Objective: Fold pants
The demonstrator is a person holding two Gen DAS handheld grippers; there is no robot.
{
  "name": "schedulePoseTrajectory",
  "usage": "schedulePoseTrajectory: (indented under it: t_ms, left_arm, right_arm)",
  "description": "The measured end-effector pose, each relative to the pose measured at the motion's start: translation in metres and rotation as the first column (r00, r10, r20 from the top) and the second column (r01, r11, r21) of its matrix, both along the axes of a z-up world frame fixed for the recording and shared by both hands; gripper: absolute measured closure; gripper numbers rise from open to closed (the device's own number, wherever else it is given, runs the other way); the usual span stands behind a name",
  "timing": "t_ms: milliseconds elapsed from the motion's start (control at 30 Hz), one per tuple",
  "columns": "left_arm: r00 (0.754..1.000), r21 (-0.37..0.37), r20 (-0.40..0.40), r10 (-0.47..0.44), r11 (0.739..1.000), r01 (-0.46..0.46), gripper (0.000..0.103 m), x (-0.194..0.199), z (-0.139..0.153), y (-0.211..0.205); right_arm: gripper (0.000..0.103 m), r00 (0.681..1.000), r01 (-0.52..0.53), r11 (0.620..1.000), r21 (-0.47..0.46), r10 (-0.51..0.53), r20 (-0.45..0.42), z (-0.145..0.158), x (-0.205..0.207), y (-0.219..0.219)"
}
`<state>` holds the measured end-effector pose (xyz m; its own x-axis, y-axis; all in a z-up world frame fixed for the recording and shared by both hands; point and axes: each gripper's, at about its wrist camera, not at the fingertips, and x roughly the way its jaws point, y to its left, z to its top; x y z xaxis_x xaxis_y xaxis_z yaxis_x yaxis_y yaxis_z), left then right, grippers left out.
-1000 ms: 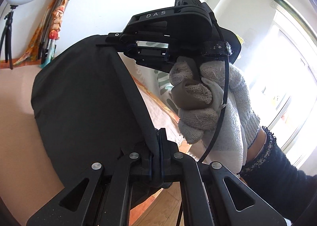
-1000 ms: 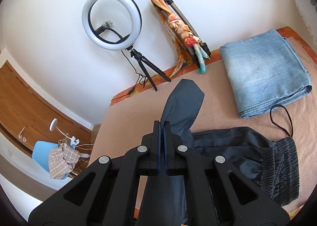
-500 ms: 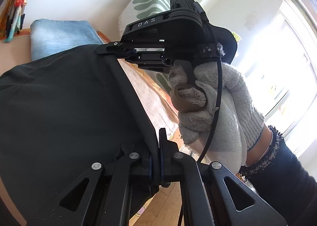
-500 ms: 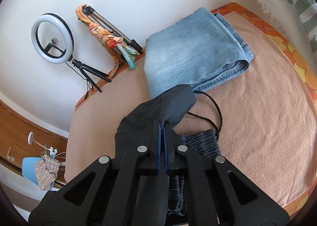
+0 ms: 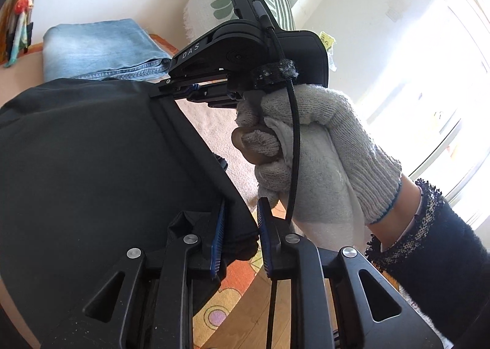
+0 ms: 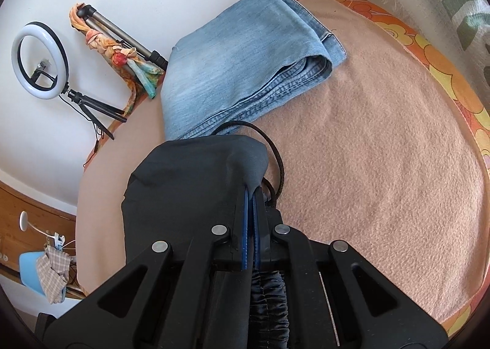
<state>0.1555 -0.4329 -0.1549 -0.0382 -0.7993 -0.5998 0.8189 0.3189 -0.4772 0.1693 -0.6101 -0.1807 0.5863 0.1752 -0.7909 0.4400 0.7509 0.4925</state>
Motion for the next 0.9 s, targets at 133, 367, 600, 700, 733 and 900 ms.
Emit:
schedulePoseTrajectory:
  t_ms: [133,367,600,700,733,900]
  left_arm:
    - [1.000,-0.008,0.018,0.003,1.000,-0.002,0.075,-0.005,0.011,0.027]
    - [0.987,0.018,0.078,0.139,0.990,-0.140,0.060,0.016,0.018,0.107]
    - [0.952,0.100,0.081,0.295,0.948,-0.302,0.060,0.049,-0.021,0.153]
    - [0.942,0.107,-0.023,0.336,0.937,-0.332,0.060,0.055,-0.040,0.160]
    - [0.938,0.106,-0.056,0.342,0.936,-0.335,0.060,0.058,-0.046,0.160]
    - [0.925,0.072,-0.172,0.340,0.940,-0.332,0.060,0.056,-0.060,0.161]
  right_arm:
    - [0.089,1.000,-0.017,1.000,0.019,0.017,0.002,0.006,-0.010,0.002]
    - [0.062,0.998,-0.059,0.997,-0.060,0.056,-0.038,0.019,-0.048,0.022]
    - [0.061,0.990,-0.122,0.981,-0.154,0.131,0.049,0.059,-0.047,0.049]
    - [0.056,0.976,-0.178,0.970,-0.164,0.195,0.096,0.074,-0.027,0.068]
    - [0.054,0.970,-0.200,0.965,-0.167,0.219,0.106,0.077,-0.019,0.076]
    - [0.051,0.930,-0.328,0.922,-0.204,0.353,0.099,0.081,0.033,0.121]
